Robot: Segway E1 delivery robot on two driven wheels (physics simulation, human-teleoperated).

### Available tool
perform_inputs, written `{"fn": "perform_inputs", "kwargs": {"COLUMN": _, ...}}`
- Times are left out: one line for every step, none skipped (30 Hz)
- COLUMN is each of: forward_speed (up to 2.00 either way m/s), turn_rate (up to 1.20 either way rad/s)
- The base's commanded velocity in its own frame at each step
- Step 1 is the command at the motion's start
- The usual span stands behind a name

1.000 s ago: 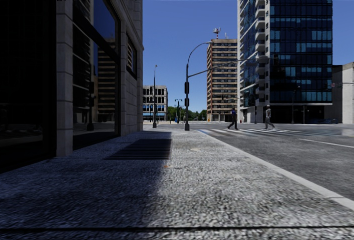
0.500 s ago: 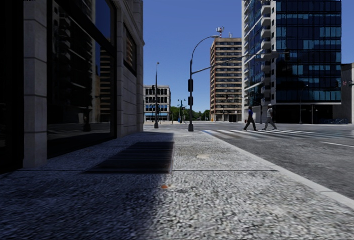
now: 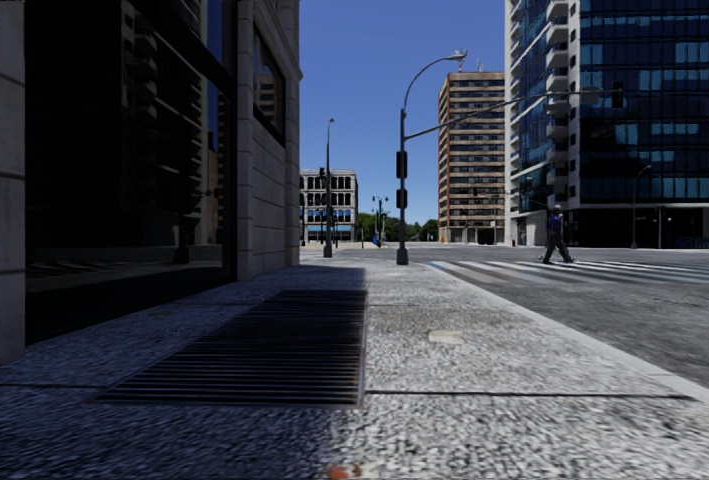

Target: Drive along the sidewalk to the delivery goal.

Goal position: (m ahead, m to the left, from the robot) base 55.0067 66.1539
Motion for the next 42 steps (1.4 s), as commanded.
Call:
{"fn": "perform_inputs", "kwargs": {"forward_speed": 2.00, "turn_rate": 0.00}}
{"fn": "perform_inputs", "kwargs": {"forward_speed": 2.00, "turn_rate": 0.00}}
{"fn": "perform_inputs", "kwargs": {"forward_speed": 2.00, "turn_rate": 0.00}}
{"fn": "perform_inputs", "kwargs": {"forward_speed": 2.00, "turn_rate": 0.00}}
{"fn": "perform_inputs", "kwargs": {"forward_speed": 2.00, "turn_rate": 0.00}}
{"fn": "perform_inputs", "kwargs": {"forward_speed": 2.00, "turn_rate": 0.00}}
{"fn": "perform_inputs", "kwargs": {"forward_speed": 2.00, "turn_rate": 0.00}}
{"fn": "perform_inputs", "kwargs": {"forward_speed": 2.00, "turn_rate": 0.00}}
{"fn": "perform_inputs", "kwargs": {"forward_speed": 2.00, "turn_rate": 0.00}}
{"fn": "perform_inputs", "kwargs": {"forward_speed": 2.00, "turn_rate": 0.00}}
{"fn": "perform_inputs", "kwargs": {"forward_speed": 2.00, "turn_rate": 0.00}}
{"fn": "perform_inputs", "kwargs": {"forward_speed": 2.00, "turn_rate": 0.00}}
{"fn": "perform_inputs", "kwargs": {"forward_speed": 2.00, "turn_rate": 0.00}}
{"fn": "perform_inputs", "kwargs": {"forward_speed": 2.00, "turn_rate": 0.00}}
{"fn": "perform_inputs", "kwargs": {"forward_speed": 2.00, "turn_rate": 0.00}}
{"fn": "perform_inputs", "kwargs": {"forward_speed": 2.00, "turn_rate": 0.00}}
{"fn": "perform_inputs", "kwargs": {"forward_speed": 2.00, "turn_rate": 0.00}}
{"fn": "perform_inputs", "kwargs": {"forward_speed": 2.00, "turn_rate": 0.00}}
{"fn": "perform_inputs", "kwargs": {"forward_speed": 2.00, "turn_rate": 0.00}}
{"fn": "perform_inputs", "kwargs": {"forward_speed": 2.00, "turn_rate": 0.00}}
{"fn": "perform_inputs", "kwargs": {"forward_speed": 2.00, "turn_rate": 0.00}}
{"fn": "perform_inputs", "kwargs": {"forward_speed": 2.00, "turn_rate": 0.00}}
{"fn": "perform_inputs", "kwargs": {"forward_speed": 2.00, "turn_rate": 0.00}}
{"fn": "perform_inputs", "kwargs": {"forward_speed": 2.00, "turn_rate": 0.00}}
{"fn": "perform_inputs", "kwargs": {"forward_speed": 2.00, "turn_rate": 0.00}}
{"fn": "perform_inputs", "kwargs": {"forward_speed": 2.00, "turn_rate": 0.00}}
{"fn": "perform_inputs", "kwargs": {"forward_speed": 2.00, "turn_rate": 0.00}}
{"fn": "perform_inputs", "kwargs": {"forward_speed": 2.00, "turn_rate": 0.00}}
{"fn": "perform_inputs", "kwargs": {"forward_speed": 2.00, "turn_rate": 0.00}}
{"fn": "perform_inputs", "kwargs": {"forward_speed": 2.00, "turn_rate": 0.00}}
{"fn": "perform_inputs", "kwargs": {"forward_speed": 2.00, "turn_rate": 0.00}}
{"fn": "perform_inputs", "kwargs": {"forward_speed": 2.00, "turn_rate": 0.00}}
{"fn": "perform_inputs", "kwargs": {"forward_speed": 2.00, "turn_rate": 0.00}}
{"fn": "perform_inputs", "kwargs": {"forward_speed": 2.00, "turn_rate": 0.00}}
{"fn": "perform_inputs", "kwargs": {"forward_speed": 2.00, "turn_rate": 0.00}}
{"fn": "perform_inputs", "kwargs": {"forward_speed": 2.00, "turn_rate": 0.00}}
{"fn": "perform_inputs", "kwargs": {"forward_speed": 2.00, "turn_rate": 0.00}}
{"fn": "perform_inputs", "kwargs": {"forward_speed": 2.00, "turn_rate": 0.00}}
{"fn": "perform_inputs", "kwargs": {"forward_speed": 2.00, "turn_rate": 0.00}}
{"fn": "perform_inputs", "kwargs": {"forward_speed": 2.00, "turn_rate": 0.00}}
{"fn": "perform_inputs", "kwargs": {"forward_speed": 2.00, "turn_rate": 0.00}}
{"fn": "perform_inputs", "kwargs": {"forward_speed": 2.00, "turn_rate": 0.00}}
